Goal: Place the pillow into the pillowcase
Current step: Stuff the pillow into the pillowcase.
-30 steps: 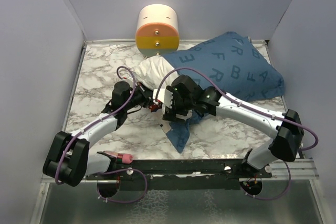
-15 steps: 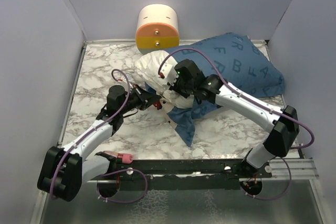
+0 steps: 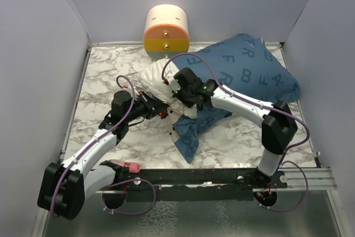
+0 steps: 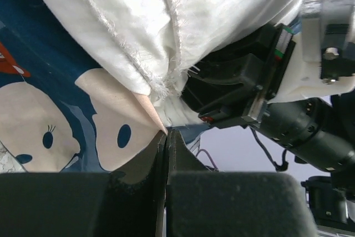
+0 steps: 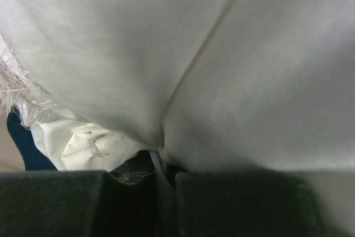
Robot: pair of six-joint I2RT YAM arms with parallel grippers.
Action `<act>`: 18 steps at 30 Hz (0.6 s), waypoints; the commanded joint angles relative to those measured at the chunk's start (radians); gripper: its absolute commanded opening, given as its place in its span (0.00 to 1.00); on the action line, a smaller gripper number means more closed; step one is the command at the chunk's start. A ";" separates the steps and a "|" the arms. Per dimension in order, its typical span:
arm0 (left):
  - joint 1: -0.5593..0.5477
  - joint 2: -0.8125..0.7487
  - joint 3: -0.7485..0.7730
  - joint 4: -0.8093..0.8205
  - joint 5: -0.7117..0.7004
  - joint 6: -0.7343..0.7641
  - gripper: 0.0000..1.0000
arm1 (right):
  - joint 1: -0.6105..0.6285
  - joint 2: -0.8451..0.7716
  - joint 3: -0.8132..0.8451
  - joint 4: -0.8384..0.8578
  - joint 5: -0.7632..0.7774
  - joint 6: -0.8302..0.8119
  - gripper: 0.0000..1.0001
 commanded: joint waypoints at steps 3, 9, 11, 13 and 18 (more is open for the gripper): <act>-0.003 -0.089 0.117 0.196 0.129 -0.088 0.00 | -0.058 0.058 -0.154 -0.001 -0.029 0.038 0.01; 0.000 -0.062 0.187 0.228 0.134 -0.119 0.00 | -0.057 0.050 -0.248 0.005 -0.103 0.048 0.01; 0.005 -0.056 0.211 0.232 0.137 -0.127 0.00 | -0.058 0.046 -0.272 0.008 -0.132 0.050 0.02; 0.012 -0.051 0.231 0.222 0.140 -0.124 0.00 | -0.058 0.048 -0.279 -0.012 -0.185 0.047 0.03; 0.071 -0.056 0.190 0.184 0.143 -0.095 0.00 | -0.061 -0.047 -0.313 -0.015 -0.463 0.020 0.19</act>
